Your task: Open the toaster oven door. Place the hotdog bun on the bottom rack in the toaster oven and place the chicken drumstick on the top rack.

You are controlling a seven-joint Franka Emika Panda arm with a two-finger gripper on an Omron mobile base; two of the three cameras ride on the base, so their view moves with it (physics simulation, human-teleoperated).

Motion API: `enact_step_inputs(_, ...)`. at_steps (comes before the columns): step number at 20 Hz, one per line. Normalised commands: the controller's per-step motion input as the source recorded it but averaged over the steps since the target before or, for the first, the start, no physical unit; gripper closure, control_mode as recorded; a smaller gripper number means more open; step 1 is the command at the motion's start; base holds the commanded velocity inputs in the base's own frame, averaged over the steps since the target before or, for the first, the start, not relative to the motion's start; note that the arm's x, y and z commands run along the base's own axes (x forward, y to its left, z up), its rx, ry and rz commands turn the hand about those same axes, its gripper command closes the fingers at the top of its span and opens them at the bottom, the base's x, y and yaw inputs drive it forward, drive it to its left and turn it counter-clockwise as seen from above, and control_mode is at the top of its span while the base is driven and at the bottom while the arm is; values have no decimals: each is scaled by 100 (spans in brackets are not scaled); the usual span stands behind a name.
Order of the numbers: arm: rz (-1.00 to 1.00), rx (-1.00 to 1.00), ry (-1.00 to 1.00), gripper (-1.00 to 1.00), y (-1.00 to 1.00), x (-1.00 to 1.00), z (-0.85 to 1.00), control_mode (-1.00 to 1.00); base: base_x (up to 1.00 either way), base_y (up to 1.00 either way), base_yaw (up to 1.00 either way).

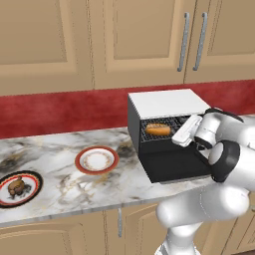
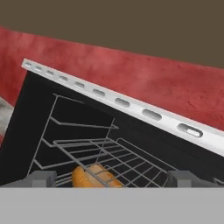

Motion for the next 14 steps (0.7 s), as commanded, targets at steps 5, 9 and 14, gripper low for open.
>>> enact_step_inputs(5,0,0,3,-100,15,12,-1,-100,0,0,0)
enact_step_inputs(9,1,0,9,-100,19,-5,-10,-100,0,0,0)
enact_step_inputs(14,0,0,5,-100,9,5,-11,-100,0,0,0)
